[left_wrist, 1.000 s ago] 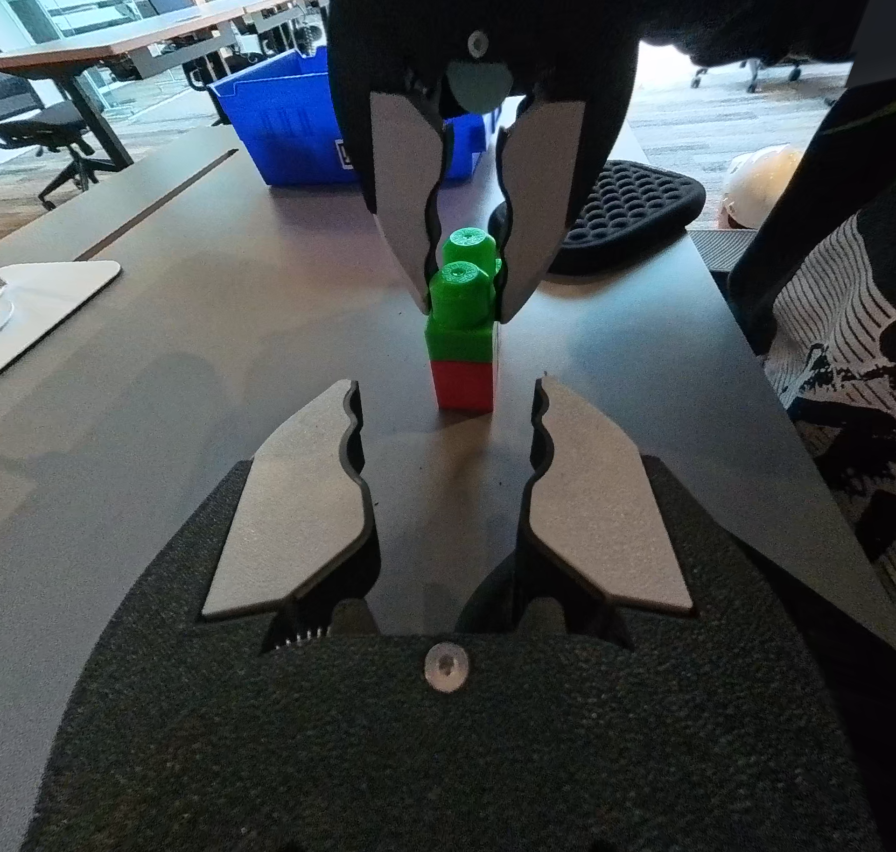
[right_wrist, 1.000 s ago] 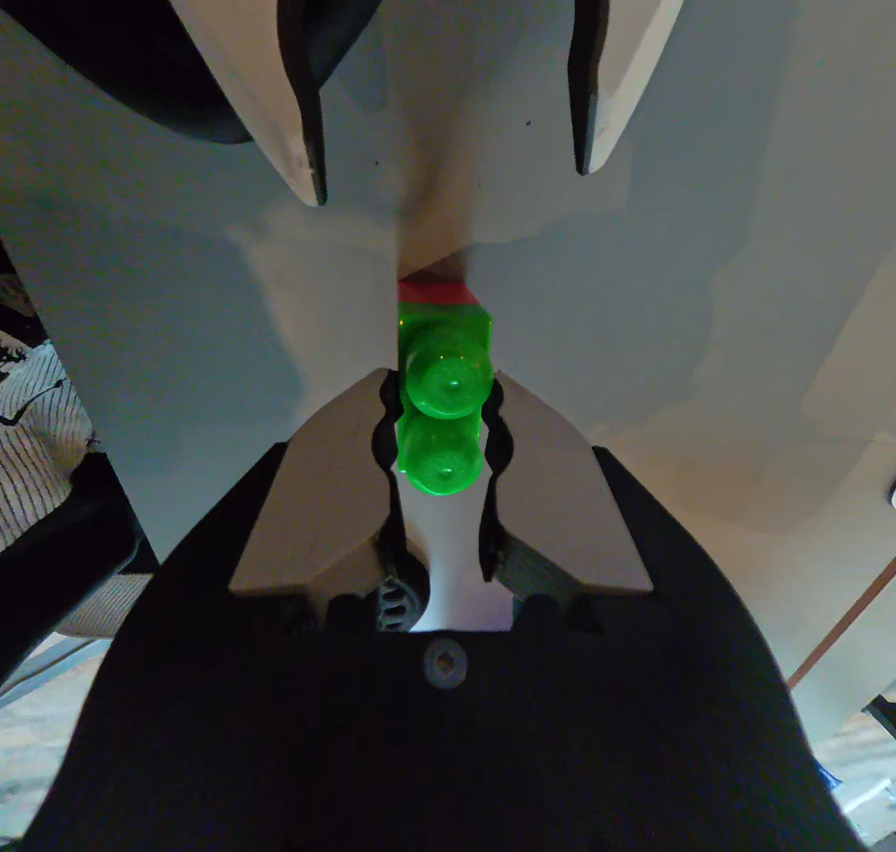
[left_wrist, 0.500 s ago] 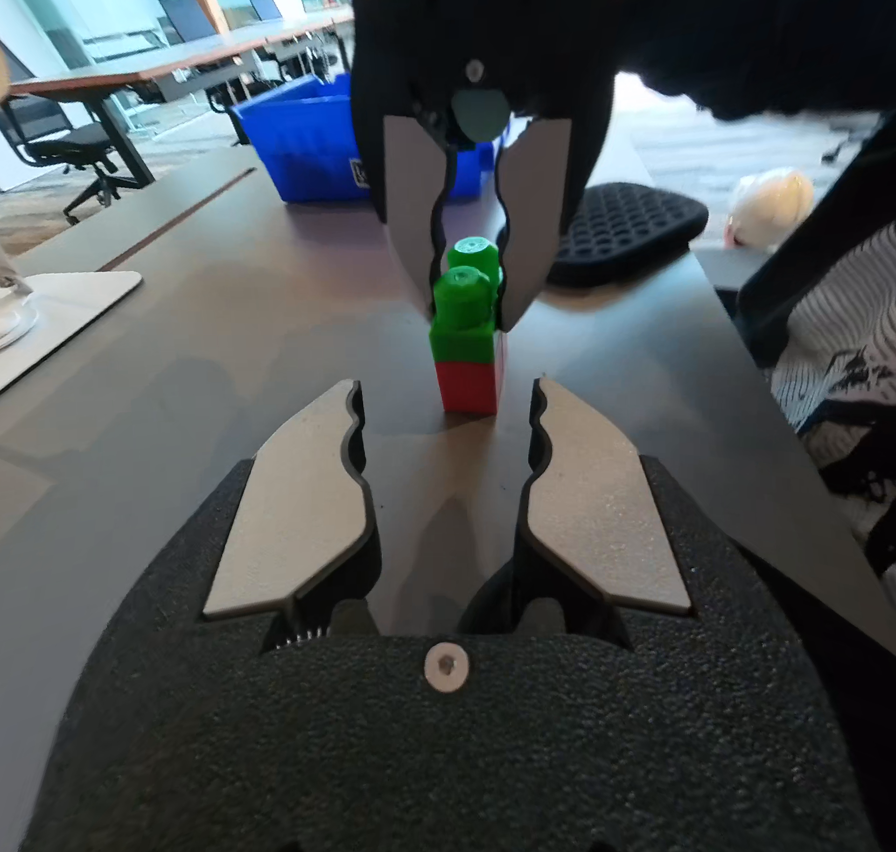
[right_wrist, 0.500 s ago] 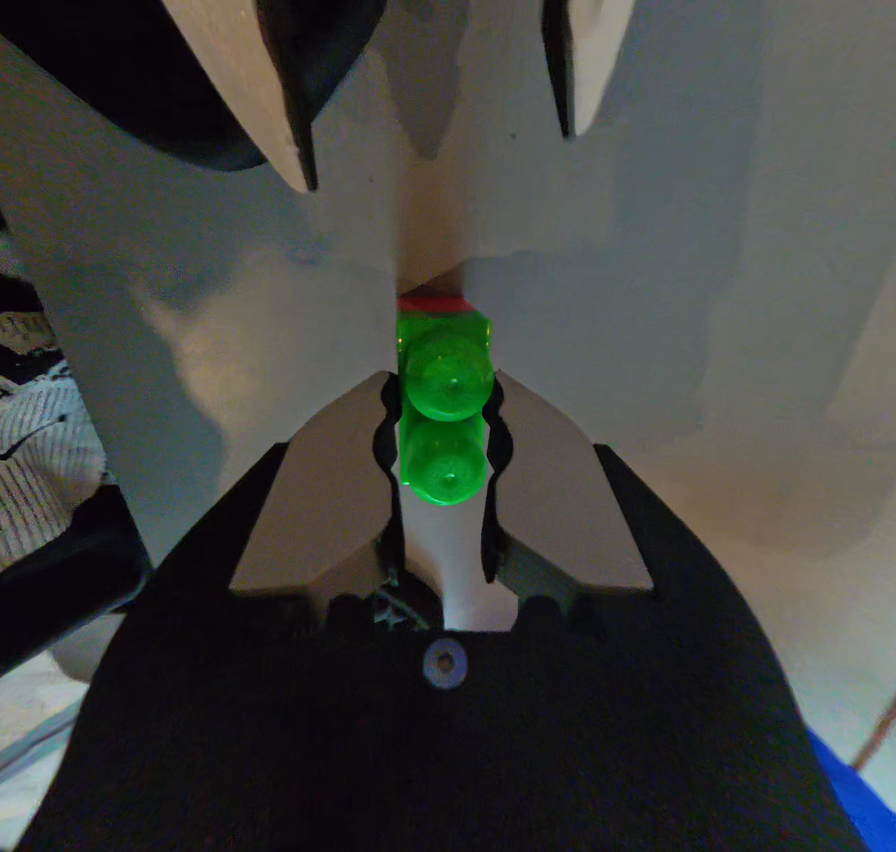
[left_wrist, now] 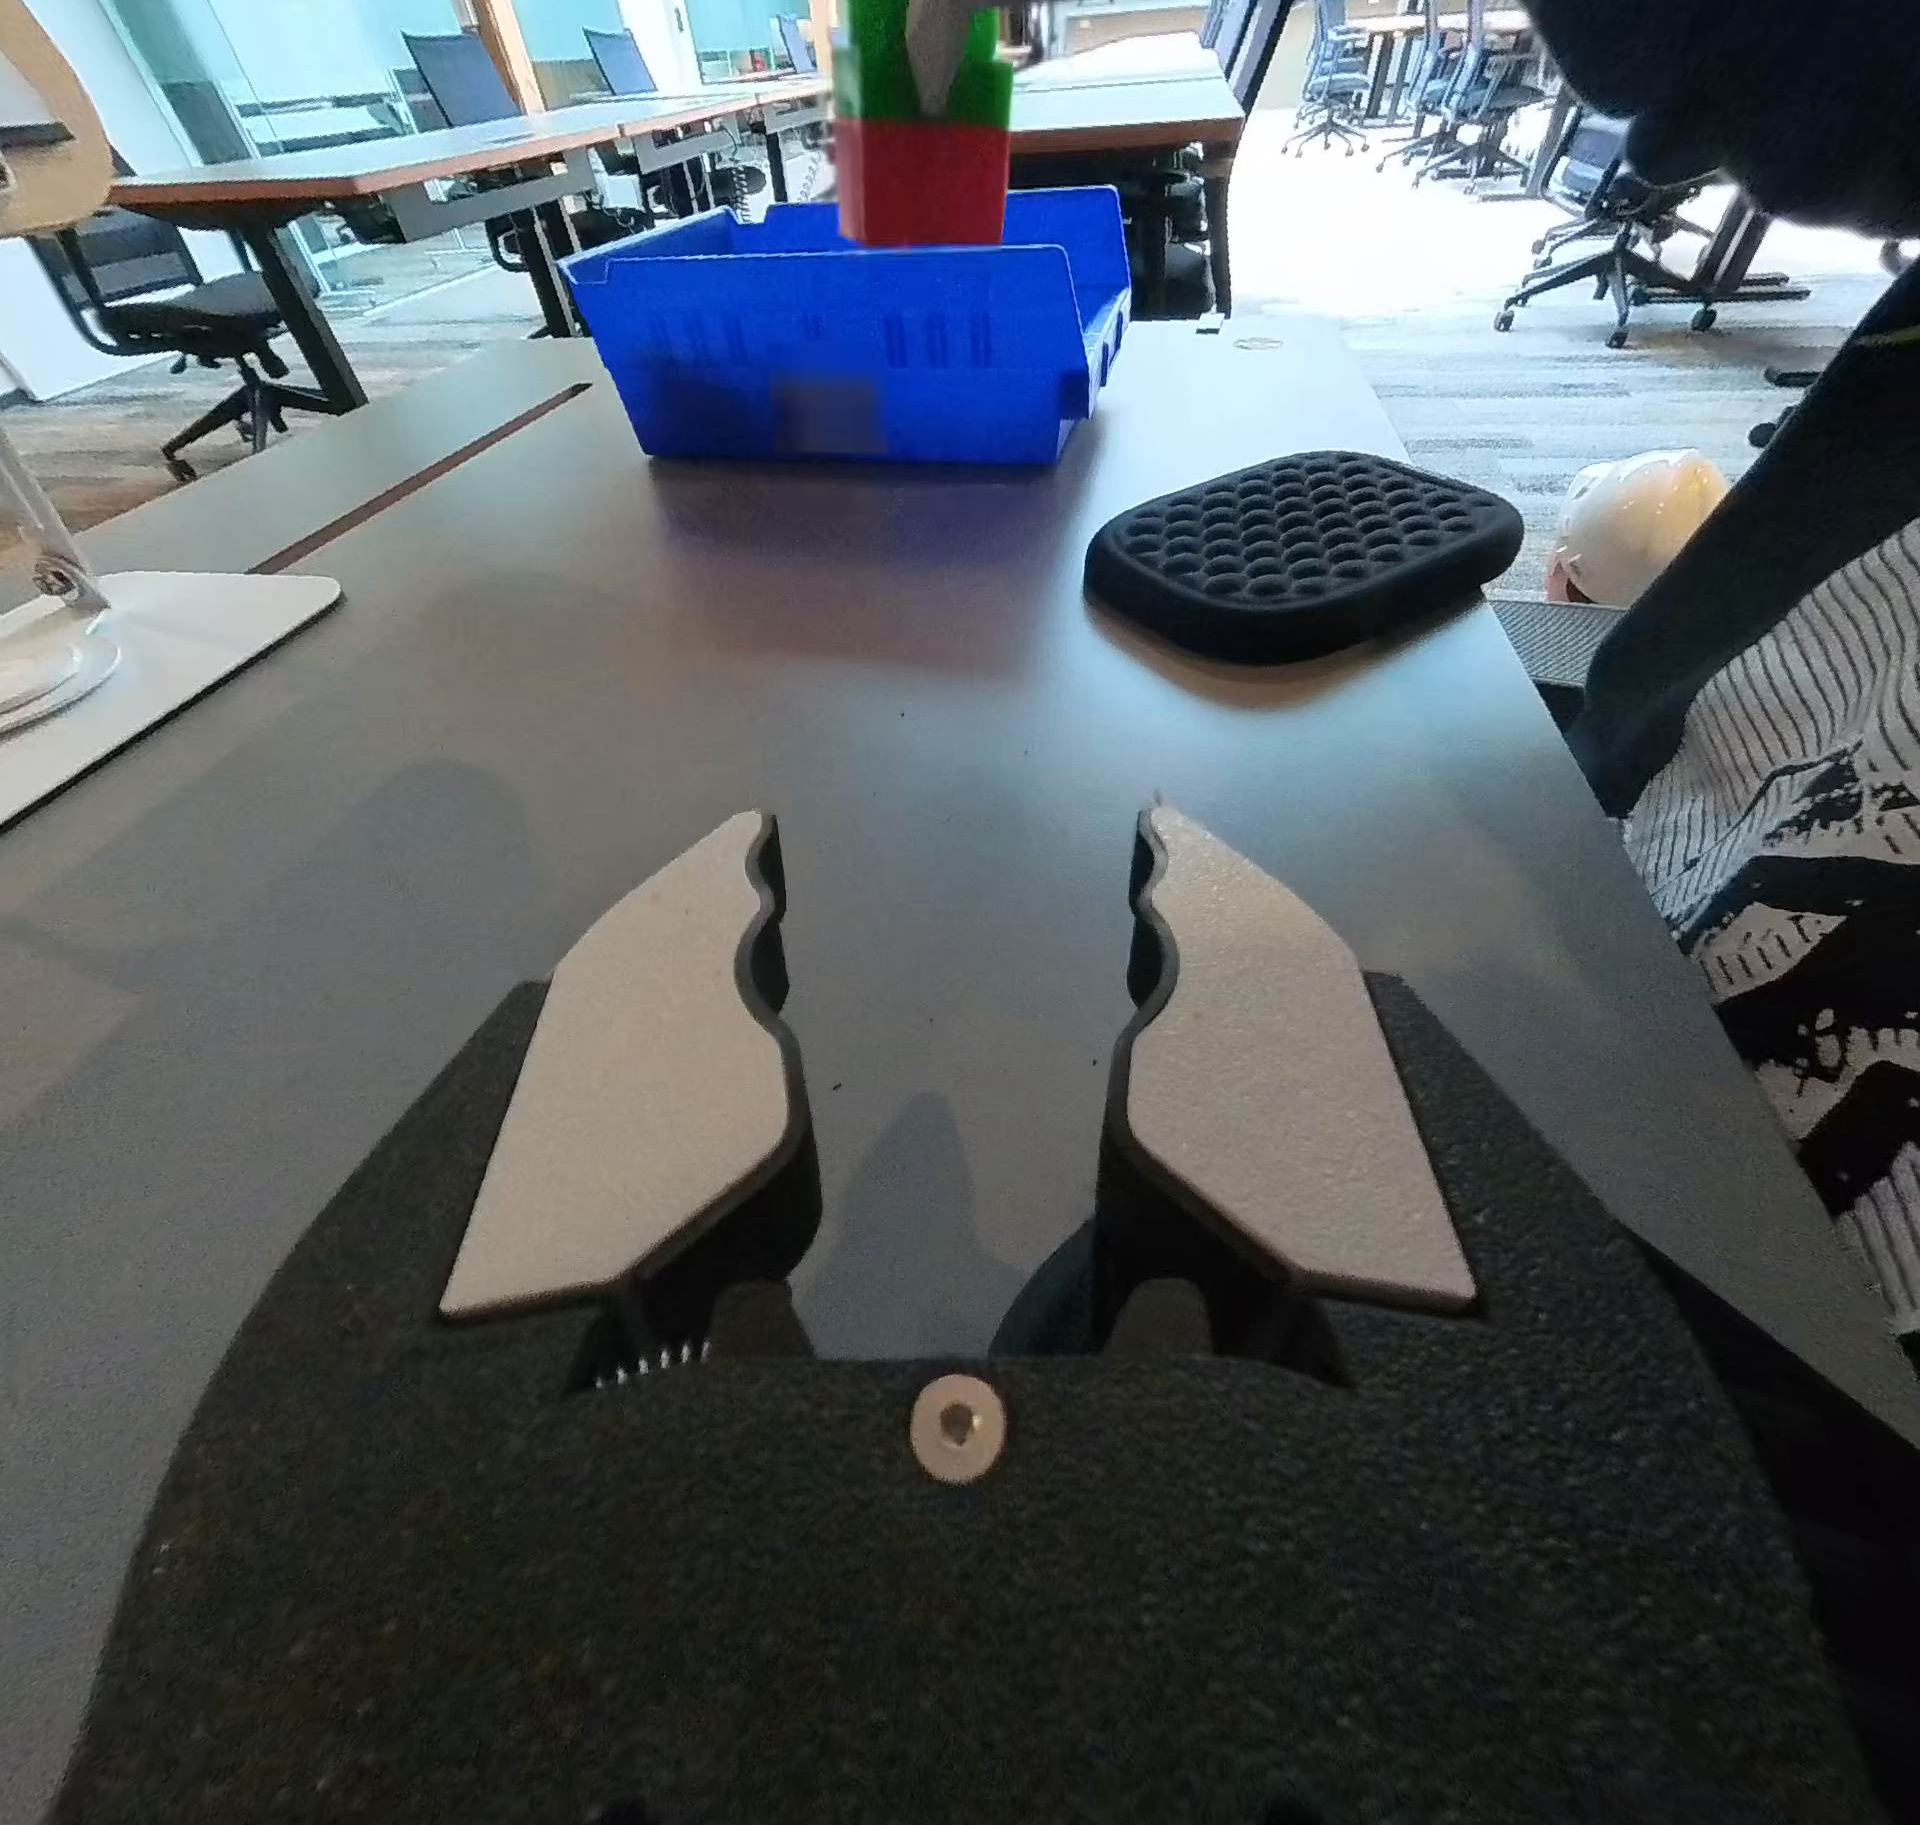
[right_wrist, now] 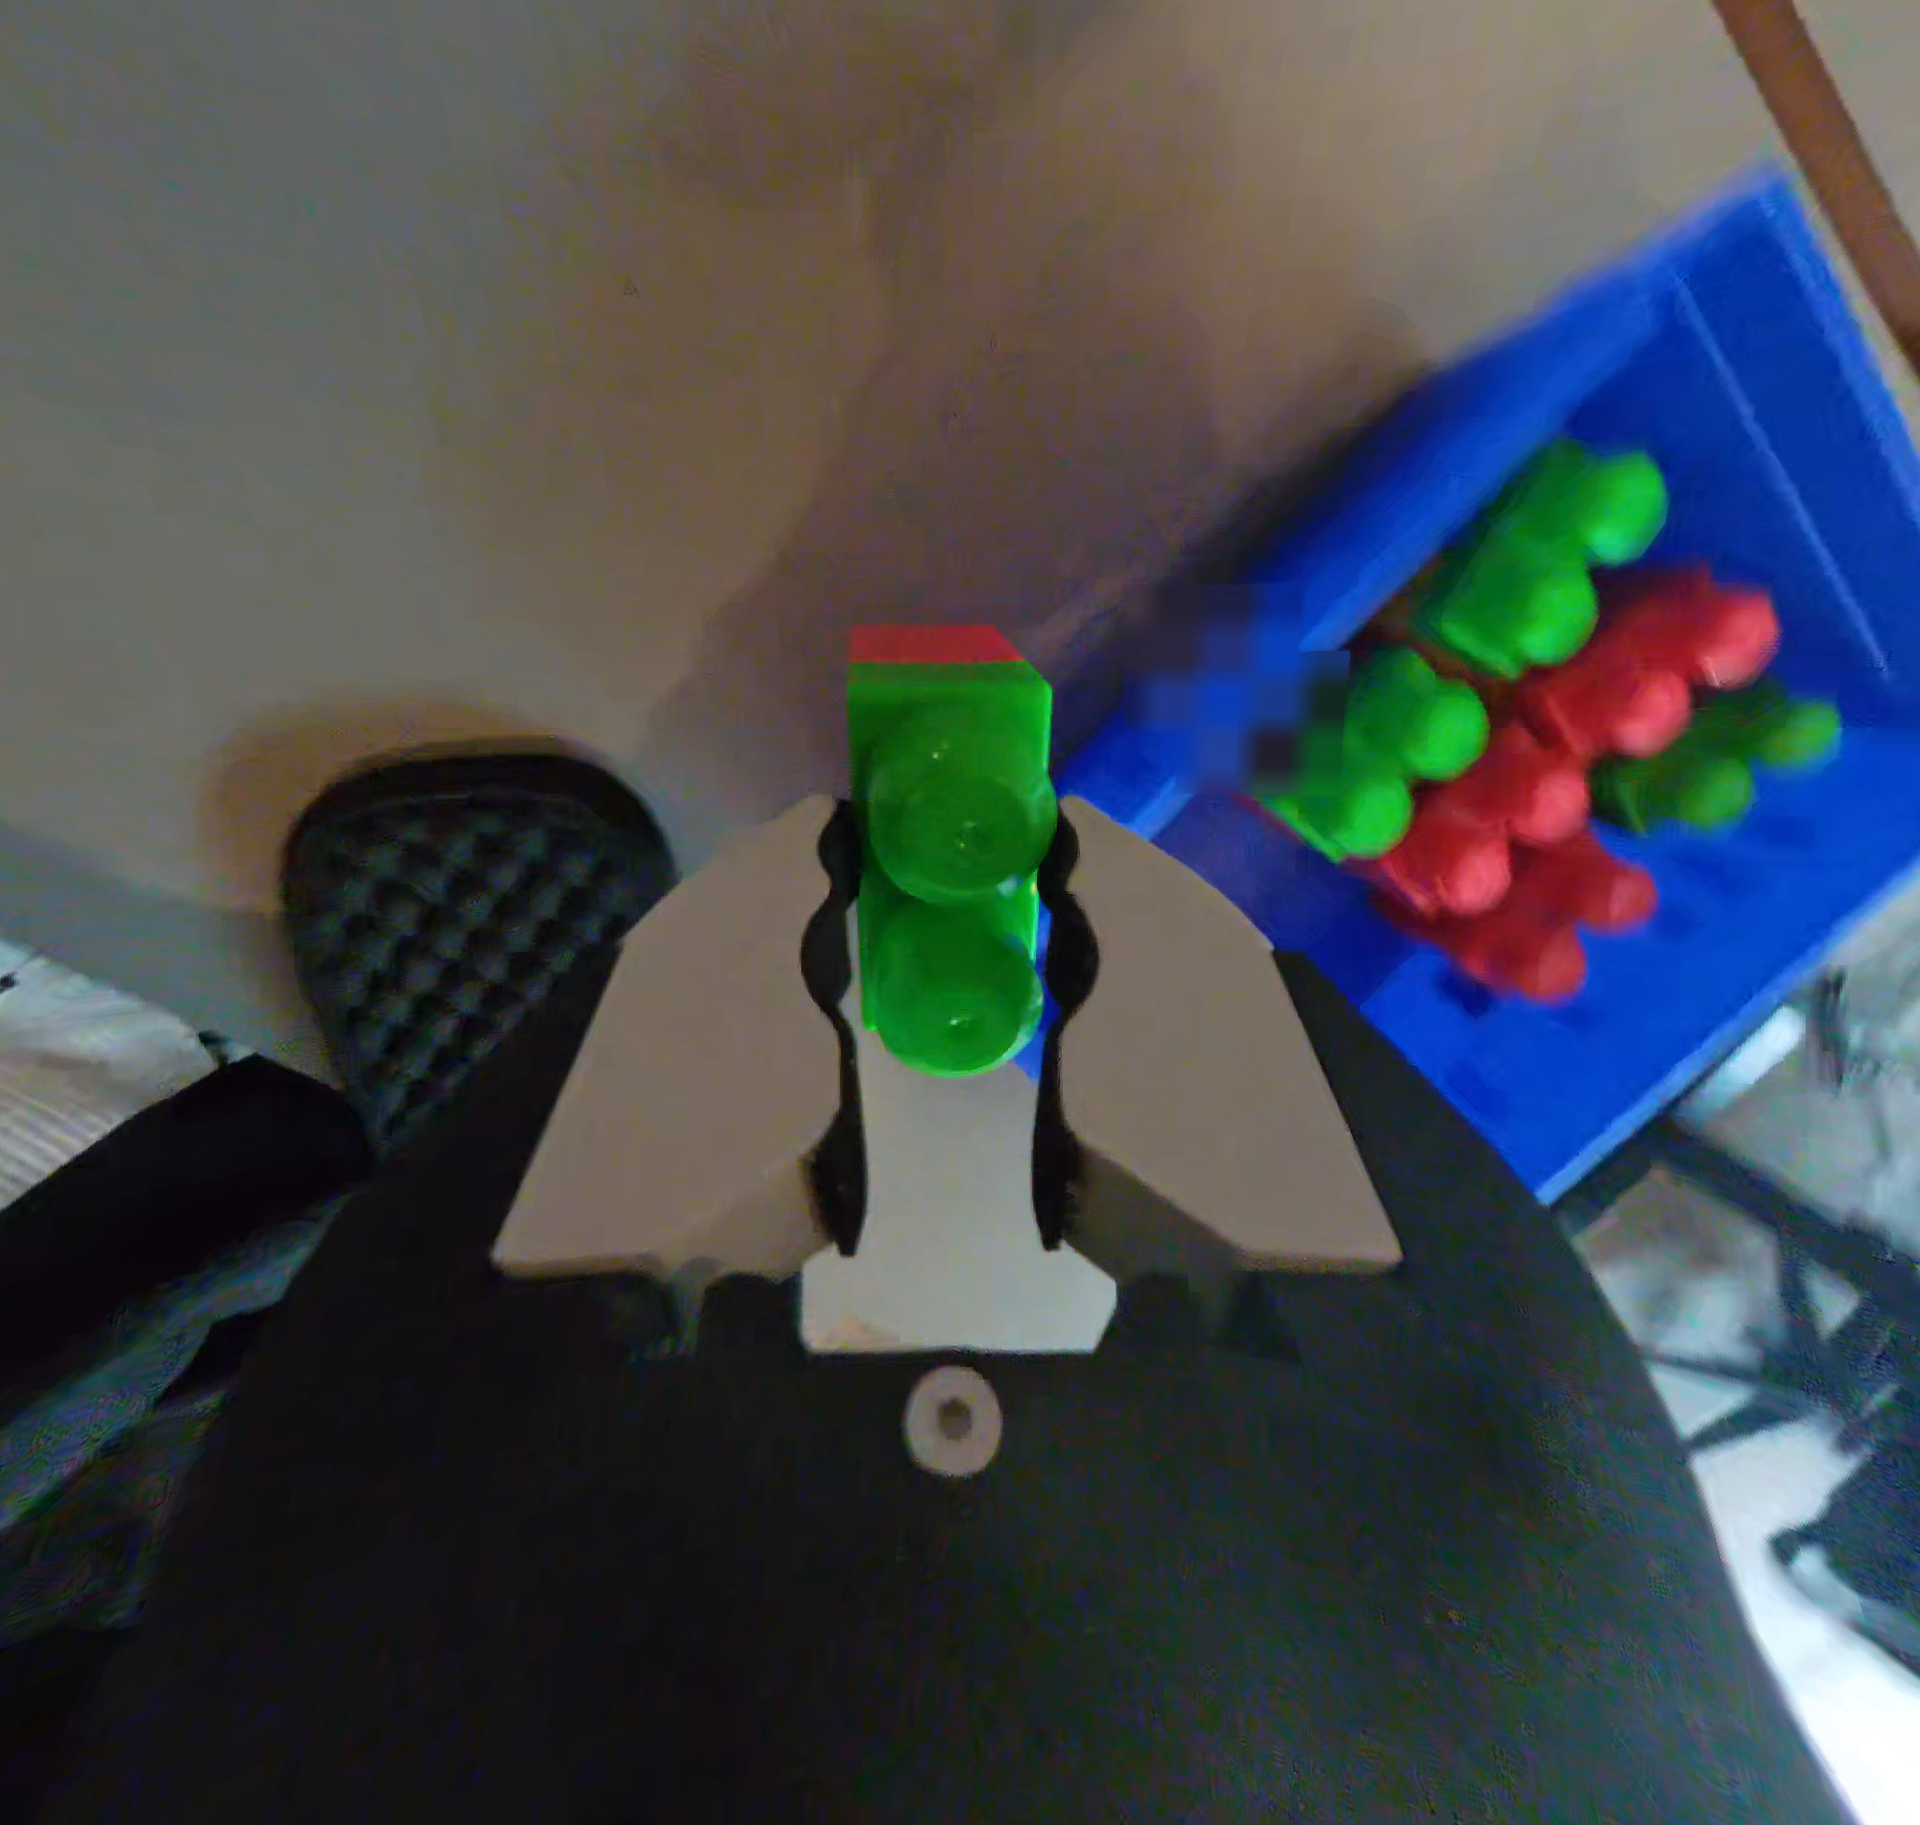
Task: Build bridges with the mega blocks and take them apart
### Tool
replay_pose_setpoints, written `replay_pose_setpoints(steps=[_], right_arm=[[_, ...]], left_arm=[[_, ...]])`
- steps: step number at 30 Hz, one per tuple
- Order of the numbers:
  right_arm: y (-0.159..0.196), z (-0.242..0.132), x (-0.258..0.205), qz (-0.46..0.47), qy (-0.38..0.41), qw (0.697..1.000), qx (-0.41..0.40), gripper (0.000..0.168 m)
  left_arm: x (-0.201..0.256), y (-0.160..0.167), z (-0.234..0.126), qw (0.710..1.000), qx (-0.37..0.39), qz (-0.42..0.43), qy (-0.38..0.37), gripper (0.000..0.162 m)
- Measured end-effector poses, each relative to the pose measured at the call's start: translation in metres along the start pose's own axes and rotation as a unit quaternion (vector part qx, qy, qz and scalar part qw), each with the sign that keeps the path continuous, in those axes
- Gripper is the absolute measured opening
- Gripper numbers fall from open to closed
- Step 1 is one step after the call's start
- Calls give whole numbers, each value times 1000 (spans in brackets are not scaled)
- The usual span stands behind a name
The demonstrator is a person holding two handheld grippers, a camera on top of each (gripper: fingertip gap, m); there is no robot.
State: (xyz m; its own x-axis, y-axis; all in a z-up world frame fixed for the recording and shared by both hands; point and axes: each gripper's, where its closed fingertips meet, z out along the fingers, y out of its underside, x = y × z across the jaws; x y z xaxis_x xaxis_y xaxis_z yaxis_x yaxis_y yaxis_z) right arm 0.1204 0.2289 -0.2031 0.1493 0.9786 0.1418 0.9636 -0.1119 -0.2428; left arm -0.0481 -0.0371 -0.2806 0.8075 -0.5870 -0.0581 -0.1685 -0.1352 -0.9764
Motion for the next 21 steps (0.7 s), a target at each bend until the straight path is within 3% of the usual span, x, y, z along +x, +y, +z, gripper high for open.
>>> replay_pose_setpoints(steps=[5,9,21], right_arm=[[53,6,66,142,32,989,-31,34],[83,30,89,200,40,977,-61,34],[96,90,93,239,44,965,-97,33]], left_arm=[[3,1,1,1000,-6,7,5,64],[4,3,2,1000,-11,14,6,64],[1,1,0,1000,-3,-1,2,62]])
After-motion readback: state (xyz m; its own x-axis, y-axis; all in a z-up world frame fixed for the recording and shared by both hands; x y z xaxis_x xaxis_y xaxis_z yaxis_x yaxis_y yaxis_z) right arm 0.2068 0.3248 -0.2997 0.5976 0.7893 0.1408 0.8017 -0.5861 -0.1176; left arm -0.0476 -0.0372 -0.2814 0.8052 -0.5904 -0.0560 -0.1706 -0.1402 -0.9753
